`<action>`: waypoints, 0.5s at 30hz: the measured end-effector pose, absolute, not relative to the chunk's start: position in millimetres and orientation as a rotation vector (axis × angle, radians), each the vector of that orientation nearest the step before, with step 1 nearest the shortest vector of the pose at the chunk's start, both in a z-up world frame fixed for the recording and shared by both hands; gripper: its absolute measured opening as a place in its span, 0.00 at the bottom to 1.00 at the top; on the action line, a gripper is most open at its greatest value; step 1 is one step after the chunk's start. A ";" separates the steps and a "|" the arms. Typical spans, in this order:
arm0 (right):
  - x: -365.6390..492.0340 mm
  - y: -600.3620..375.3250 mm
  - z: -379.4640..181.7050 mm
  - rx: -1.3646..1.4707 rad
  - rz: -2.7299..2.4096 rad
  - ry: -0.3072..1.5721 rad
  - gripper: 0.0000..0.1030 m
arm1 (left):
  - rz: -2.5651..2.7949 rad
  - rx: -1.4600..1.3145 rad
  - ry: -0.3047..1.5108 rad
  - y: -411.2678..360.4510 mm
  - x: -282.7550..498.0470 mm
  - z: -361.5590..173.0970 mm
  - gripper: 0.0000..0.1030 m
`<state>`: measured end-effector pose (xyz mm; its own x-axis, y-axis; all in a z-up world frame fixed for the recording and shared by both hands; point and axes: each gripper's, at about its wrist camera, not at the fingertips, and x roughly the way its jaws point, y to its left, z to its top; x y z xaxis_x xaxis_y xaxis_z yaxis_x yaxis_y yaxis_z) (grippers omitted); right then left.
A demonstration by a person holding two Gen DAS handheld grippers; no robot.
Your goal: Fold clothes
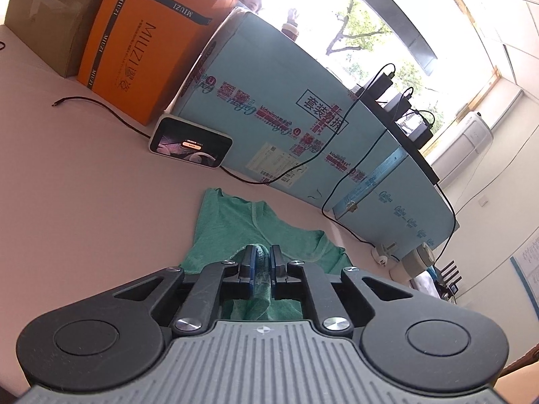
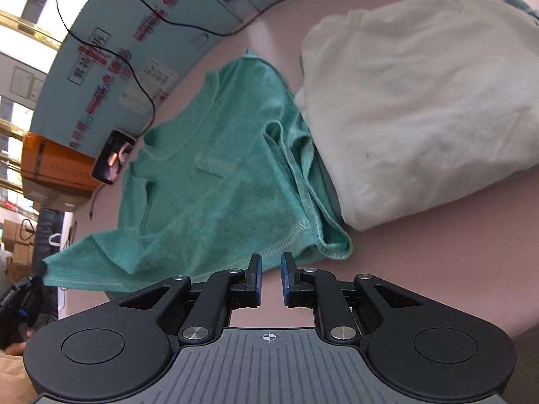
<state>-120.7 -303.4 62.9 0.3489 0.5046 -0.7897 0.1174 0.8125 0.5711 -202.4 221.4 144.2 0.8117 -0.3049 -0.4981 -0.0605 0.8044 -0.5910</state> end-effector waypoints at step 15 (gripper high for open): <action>-124.1 -321.8 49.9 0.645 0.177 1.134 0.21 | -0.112 -0.635 0.743 213.5 -197.1 119.6 0.29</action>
<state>-124.1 -321.8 49.9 0.4315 0.4457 -0.7843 0.1858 0.8069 0.5607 -197.1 213.5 119.6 0.7400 -0.3122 -0.5958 -0.1225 0.8084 -0.5758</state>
